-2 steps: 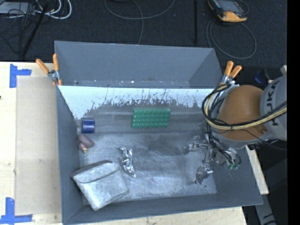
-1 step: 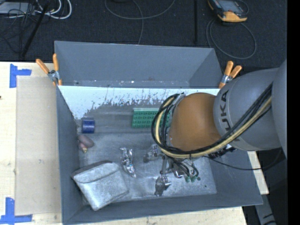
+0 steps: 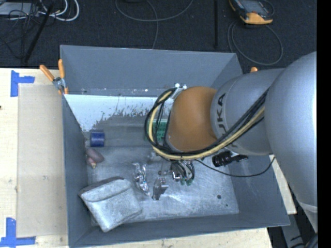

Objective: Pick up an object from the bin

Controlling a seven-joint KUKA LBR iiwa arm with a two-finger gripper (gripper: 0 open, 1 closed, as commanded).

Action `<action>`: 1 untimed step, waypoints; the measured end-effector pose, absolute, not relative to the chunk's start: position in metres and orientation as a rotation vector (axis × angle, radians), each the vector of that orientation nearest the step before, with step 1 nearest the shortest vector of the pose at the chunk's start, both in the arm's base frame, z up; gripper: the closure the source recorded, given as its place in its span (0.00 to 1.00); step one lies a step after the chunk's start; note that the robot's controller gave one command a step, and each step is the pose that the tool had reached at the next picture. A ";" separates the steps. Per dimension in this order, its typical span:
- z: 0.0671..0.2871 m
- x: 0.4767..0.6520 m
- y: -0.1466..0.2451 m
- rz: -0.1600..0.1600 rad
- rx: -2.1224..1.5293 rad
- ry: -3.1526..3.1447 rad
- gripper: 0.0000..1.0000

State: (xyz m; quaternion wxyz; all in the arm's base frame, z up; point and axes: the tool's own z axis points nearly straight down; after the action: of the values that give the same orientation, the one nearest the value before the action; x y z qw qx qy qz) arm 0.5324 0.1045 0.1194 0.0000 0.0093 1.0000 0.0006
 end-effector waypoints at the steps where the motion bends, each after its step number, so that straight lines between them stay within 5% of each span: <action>1: 0.075 0.547 0.104 0.000 -0.259 3.129 0.00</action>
Offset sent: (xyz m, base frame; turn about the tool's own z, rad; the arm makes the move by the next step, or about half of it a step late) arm 0.0142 -0.0009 -0.0446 -0.1835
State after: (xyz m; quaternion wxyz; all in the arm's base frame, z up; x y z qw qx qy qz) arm 0.5472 0.1042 0.0747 0.0008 -0.0824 0.9966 0.0001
